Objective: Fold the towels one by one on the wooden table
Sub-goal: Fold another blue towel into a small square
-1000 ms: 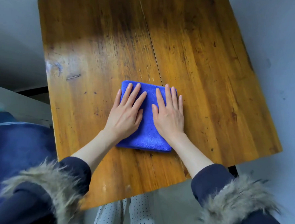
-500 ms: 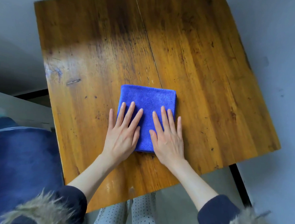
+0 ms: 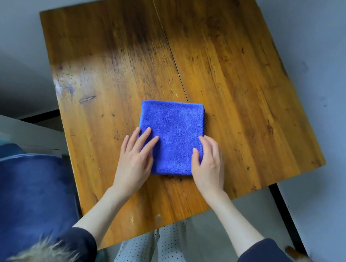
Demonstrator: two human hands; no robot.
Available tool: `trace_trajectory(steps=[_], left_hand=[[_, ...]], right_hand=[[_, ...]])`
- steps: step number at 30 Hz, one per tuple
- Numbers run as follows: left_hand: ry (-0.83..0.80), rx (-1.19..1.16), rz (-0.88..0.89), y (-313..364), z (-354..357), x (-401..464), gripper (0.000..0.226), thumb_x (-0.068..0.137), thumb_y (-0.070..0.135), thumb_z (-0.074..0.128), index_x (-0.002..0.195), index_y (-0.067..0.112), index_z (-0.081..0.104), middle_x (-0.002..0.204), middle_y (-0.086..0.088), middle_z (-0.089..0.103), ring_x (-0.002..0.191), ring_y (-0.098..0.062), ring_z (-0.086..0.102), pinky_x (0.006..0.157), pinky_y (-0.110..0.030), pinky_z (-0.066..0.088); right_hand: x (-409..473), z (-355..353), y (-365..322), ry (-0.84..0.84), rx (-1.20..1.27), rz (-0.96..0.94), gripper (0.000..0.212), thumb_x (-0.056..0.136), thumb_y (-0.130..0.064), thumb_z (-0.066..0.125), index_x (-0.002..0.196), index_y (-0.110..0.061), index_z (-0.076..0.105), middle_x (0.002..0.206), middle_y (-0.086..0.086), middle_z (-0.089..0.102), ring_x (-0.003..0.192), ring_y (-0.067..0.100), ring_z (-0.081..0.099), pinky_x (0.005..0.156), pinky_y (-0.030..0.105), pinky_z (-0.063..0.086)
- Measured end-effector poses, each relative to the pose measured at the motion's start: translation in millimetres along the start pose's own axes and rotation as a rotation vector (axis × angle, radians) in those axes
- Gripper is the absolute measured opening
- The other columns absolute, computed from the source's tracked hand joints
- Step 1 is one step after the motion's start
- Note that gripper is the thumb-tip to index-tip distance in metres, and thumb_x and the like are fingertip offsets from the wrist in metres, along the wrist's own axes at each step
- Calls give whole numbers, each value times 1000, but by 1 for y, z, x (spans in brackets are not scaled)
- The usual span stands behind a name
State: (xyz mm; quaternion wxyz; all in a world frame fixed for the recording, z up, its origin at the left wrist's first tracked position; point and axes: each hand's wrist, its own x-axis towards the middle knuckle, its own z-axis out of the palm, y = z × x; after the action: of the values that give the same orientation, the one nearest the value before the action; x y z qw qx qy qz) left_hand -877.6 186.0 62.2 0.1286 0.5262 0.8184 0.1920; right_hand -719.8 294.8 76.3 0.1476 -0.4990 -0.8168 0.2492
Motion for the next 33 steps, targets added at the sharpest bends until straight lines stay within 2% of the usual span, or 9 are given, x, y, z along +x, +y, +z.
trace_trajectory(steps=[3, 7, 10, 13, 16, 21, 25, 29, 33], left_hand=[[99, -178, -119, -1, -8, 7, 37, 89, 4, 52, 125, 7, 55, 132, -14, 49, 123, -31, 43, 103, -41, 38], [93, -274, -497, 1, -13, 27, 47, 88, 27, 60, 130, 11, 47, 117, -13, 50, 110, -28, 44, 91, -34, 37], [-33, -319, -640, -3, -13, 39, 47, 85, 40, 63, 121, 11, 53, 108, -12, 58, 110, -30, 45, 92, -34, 37], [-70, -400, -716, -2, -13, 46, 42, 83, 36, 65, 116, 11, 55, 107, -9, 63, 108, -31, 53, 92, -43, 43], [-93, -462, -774, 2, -13, 45, 40, 83, 28, 65, 118, 11, 53, 109, -9, 64, 102, -27, 58, 87, -40, 47], [-106, -503, -796, 7, -14, 21, 35, 83, 23, 65, 115, 13, 52, 100, -7, 62, 88, -23, 56, 71, -31, 42], [-94, -662, -861, 14, -16, 2, 32, 84, 17, 64, 114, 15, 53, 83, -6, 60, 82, -26, 59, 68, -33, 45], [-125, -903, -951, 24, -25, -25, 26, 86, 11, 63, 110, 14, 54, 75, -3, 60, 65, -16, 61, 51, -25, 45], [-137, -1049, -991, 31, -45, -58, 24, 88, 11, 61, 110, 17, 55, 84, -1, 62, 66, -7, 64, 46, -23, 47]], right_hand=[[19, -7, -3, -75, 146, 320, 39, 91, -26, 55, 125, -9, 50, 121, 8, 53, 108, 26, 54, 93, 40, 42], [47, -6, -2, -324, 204, 594, 47, 90, -41, 53, 125, -9, 47, 121, 8, 53, 111, 25, 51, 96, 39, 41], [59, 1, -1, -404, 243, 666, 30, 89, -42, 54, 88, -13, 48, 87, 6, 51, 82, 23, 46, 74, 34, 34], [64, 4, 0, -411, 265, 699, 32, 88, -39, 56, 89, -8, 48, 90, 7, 53, 85, 24, 51, 76, 35, 33], [63, 2, 0, -430, 292, 719, 36, 87, -35, 59, 103, -3, 59, 105, 9, 64, 99, 29, 61, 89, 42, 49], [52, -3, 1, -462, 290, 663, 37, 85, -31, 62, 110, -3, 59, 113, 10, 61, 103, 28, 60, 89, 43, 51], [32, -15, 5, -531, 449, 651, 30, 87, -21, 59, 113, -8, 52, 112, 6, 60, 93, 19, 61, 74, 33, 52], [12, -35, 11, -641, 559, 609, 30, 86, -10, 57, 115, -11, 52, 113, 7, 61, 97, 19, 61, 69, 27, 48], [-3, -55, 3, -753, 617, 564, 31, 86, -1, 56, 115, -10, 53, 112, 7, 63, 99, 19, 62, 85, 35, 50]])
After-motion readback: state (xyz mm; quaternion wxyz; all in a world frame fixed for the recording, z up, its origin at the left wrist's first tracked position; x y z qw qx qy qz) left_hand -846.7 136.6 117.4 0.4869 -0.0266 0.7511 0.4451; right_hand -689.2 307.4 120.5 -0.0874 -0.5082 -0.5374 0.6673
